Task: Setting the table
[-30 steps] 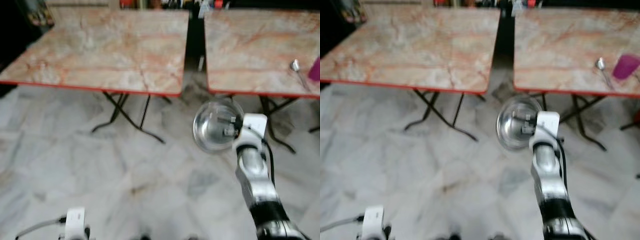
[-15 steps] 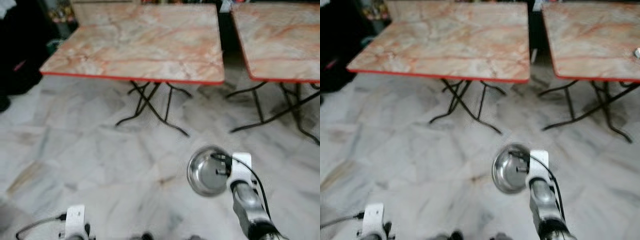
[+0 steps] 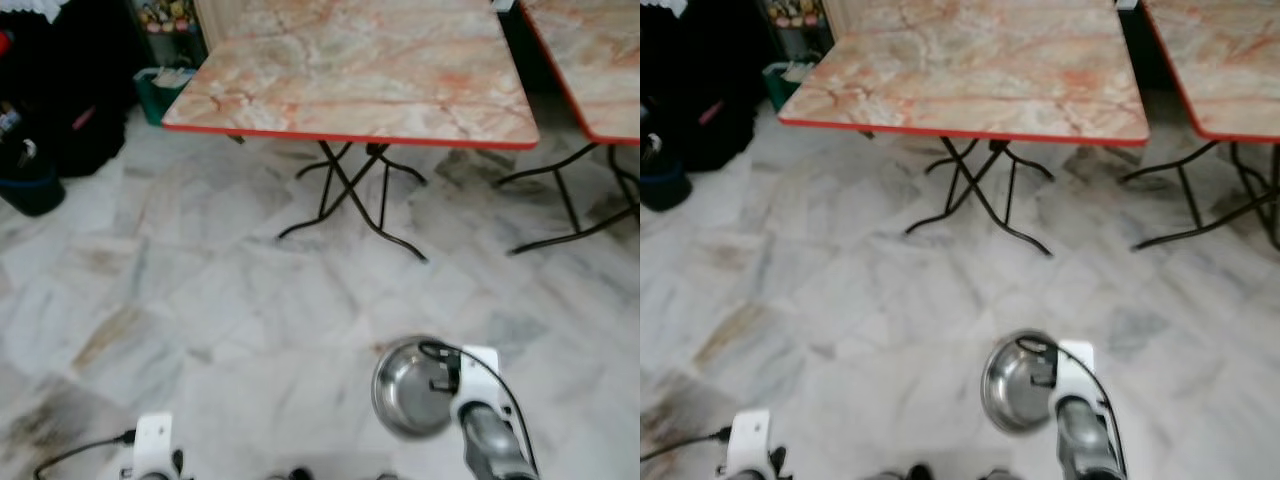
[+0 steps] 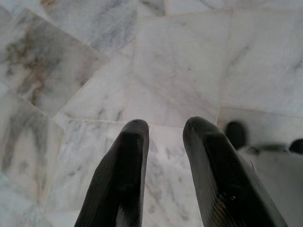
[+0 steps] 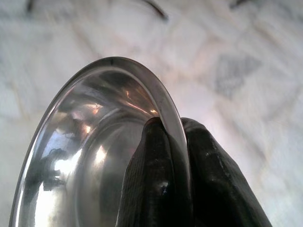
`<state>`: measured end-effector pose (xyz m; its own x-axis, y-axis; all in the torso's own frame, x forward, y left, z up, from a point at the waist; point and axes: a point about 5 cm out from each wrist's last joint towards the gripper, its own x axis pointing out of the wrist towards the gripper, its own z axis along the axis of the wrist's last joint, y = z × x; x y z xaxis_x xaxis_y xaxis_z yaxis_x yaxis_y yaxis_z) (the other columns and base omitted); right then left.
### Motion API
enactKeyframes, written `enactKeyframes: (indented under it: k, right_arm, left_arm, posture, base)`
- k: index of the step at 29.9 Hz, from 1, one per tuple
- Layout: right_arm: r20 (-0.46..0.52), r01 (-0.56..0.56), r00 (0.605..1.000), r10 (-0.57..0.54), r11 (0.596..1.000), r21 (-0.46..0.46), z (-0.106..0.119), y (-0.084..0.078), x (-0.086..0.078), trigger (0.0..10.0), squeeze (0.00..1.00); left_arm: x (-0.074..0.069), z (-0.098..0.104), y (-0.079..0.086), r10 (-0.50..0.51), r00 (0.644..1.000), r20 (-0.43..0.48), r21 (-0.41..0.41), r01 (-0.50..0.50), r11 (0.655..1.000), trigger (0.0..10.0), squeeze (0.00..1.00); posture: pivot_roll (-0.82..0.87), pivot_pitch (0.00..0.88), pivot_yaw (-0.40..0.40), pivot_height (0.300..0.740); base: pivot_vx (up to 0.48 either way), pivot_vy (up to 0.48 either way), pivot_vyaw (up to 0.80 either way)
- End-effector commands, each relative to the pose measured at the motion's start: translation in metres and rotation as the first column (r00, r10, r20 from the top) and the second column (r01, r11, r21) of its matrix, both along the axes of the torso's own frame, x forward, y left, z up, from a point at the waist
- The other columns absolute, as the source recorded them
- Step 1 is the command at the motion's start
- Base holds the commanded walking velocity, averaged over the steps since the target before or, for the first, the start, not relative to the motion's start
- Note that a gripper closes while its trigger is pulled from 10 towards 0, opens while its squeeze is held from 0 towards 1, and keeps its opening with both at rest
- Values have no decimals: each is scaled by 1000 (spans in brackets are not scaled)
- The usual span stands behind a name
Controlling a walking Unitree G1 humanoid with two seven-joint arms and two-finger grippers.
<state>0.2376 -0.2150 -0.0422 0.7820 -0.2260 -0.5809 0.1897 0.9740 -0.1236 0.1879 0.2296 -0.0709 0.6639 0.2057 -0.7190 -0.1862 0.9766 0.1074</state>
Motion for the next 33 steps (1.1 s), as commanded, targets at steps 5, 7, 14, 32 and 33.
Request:
enactKeyframes:
  k: [5, 7, 14, 32, 33]
  right_arm:
    - [-24, 20, 1000, -19, 1000, 24, -7, -1, -10, 10000, 0]
    - [-23, 21, 1000, -21, 999, 30, -7, -1, -11, 10000, 0]
    - [-39, 41, 998, -40, 999, 35, -10, -3, -16, 10000, 0]
    - [-66, 57, 996, -54, 997, 45, -16, 2, -23, 10000, 0]
    - [-67, 58, 996, -55, 997, 44, -16, 1, -23, 10000, 0]
  left_arm:
    - [-2, -1, 0, -5, 1000, -13, -10, 5, 1000, 10000, 0]
    - [-1, -1, -1, -8, 1000, -10, -10, 8, 1000, 10000, 0]
    - [2, 0, -2, -5, 1000, 3, -10, 5, 1000, 10000, 0]
    - [8, 5, 0, -7, 999, 34, 6, 7, 1000, 10000, 0]
    - [9, 5, 0, -7, 999, 36, 7, 7, 1000, 10000, 0]
  posture:
    - [-42, 159, 28, 740]
    - [-46, 161, 26, 740]
    - [-47, 167, 22, 740]
    - [-43, 145, 29, 740]
    - [-43, 145, 29, 740]
  base:
    - [0, 0, 0]
    - [139, 0, 0]
    - [226, 0, 0]
    - [254, 0, -102]
    - [274, 0, 0]
